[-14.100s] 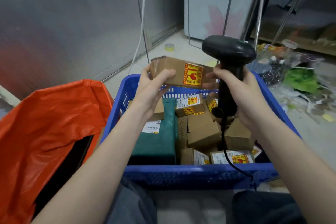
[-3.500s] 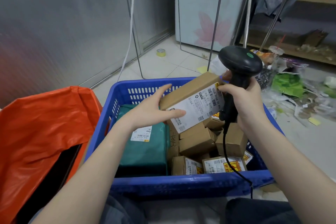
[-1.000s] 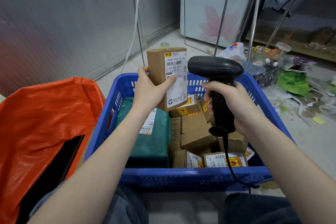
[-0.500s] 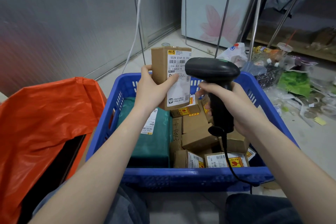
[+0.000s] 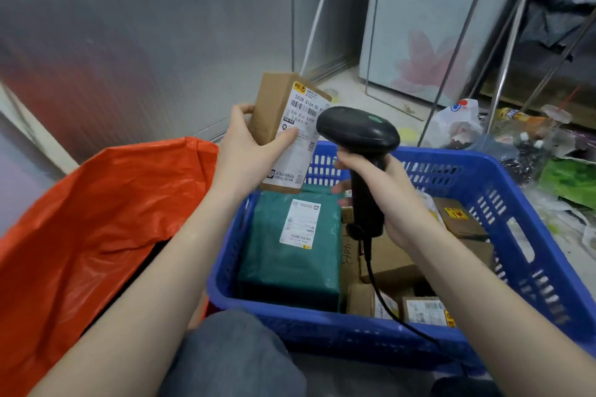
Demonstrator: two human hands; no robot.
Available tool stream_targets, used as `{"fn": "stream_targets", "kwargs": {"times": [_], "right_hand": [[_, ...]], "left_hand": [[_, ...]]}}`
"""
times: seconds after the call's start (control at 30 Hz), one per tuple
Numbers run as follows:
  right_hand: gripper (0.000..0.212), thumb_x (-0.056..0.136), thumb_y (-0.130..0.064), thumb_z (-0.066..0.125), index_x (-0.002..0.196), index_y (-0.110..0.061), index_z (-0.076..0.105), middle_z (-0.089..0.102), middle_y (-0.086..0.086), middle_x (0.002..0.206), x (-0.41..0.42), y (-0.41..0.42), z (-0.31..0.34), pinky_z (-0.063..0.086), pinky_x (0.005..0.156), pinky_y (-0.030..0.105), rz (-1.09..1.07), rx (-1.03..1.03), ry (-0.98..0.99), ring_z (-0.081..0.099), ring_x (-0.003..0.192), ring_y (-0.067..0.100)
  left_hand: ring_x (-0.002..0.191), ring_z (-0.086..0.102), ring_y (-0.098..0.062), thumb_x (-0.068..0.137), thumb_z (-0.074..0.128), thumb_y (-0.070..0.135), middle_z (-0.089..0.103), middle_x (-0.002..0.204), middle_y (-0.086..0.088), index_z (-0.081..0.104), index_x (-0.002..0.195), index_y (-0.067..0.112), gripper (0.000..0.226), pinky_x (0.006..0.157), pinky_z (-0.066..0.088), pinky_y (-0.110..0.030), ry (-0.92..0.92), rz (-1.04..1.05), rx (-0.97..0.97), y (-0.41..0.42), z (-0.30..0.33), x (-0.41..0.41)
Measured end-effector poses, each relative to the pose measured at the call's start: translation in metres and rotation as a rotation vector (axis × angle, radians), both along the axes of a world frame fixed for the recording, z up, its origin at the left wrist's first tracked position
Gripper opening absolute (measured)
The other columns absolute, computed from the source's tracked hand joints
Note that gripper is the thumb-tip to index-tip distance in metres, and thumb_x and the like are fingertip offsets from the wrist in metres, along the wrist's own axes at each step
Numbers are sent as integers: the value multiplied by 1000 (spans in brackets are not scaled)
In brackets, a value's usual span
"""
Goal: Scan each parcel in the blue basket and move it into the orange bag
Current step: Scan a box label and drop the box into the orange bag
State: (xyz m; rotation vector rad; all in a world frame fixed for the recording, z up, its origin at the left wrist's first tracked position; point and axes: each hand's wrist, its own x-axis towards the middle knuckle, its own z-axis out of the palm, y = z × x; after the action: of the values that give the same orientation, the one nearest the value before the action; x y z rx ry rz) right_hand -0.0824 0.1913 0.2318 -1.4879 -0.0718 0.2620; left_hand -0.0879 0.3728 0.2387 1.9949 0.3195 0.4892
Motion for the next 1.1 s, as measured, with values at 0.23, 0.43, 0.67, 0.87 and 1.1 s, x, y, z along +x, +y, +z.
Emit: {"fn": "stream_targets", "kwargs": {"times": [0.23, 0.43, 0.67, 0.87, 1.1], "right_hand": [[18, 90, -16, 60, 108, -13, 58, 64, -1, 95, 8, 107, -22, 52, 58, 28, 173, -46, 44, 66, 63, 14], [21, 93, -25, 59, 109, -11, 57, 64, 7, 98, 12, 183, -56, 52, 54, 30, 312, -82, 132, 67, 63, 19], [11, 93, -28, 59, 98, -19, 58, 65, 13, 109, 16, 247, -104, 52, 53, 32, 426, -143, 223, 67, 64, 21], [13, 92, -27, 61, 94, -14, 59, 64, 11, 105, 17, 276, -133, 55, 55, 33, 415, -139, 315, 69, 69, 22], [21, 92, -30, 60, 93, -10, 57, 68, 10, 82, 17, 271, -133, 58, 65, 39, 415, -129, 351, 73, 74, 34]], "left_hand": [[104, 58, -16, 78, 74, 41, 56, 110, 7, 42, 127, 21, 62, 90, 49, -35, 101, 228, 26, 102, -32, -30], [116, 52, -24, 62, 68, 57, 54, 125, 1, 42, 127, 21, 78, 98, 43, -49, 288, 395, 42, 172, -85, -48], [126, 42, -31, 75, 70, 46, 48, 134, -4, 40, 131, 21, 69, 99, 36, -53, 506, 546, 70, 226, -152, -54], [127, 45, -28, 79, 67, 41, 47, 136, -7, 40, 136, 18, 67, 103, 39, -47, 523, 460, -14, 236, -193, -55], [112, 49, -10, 91, 59, 35, 42, 142, -3, 41, 142, 18, 57, 85, 29, -9, 404, 345, -54, 224, -185, -57]]}}
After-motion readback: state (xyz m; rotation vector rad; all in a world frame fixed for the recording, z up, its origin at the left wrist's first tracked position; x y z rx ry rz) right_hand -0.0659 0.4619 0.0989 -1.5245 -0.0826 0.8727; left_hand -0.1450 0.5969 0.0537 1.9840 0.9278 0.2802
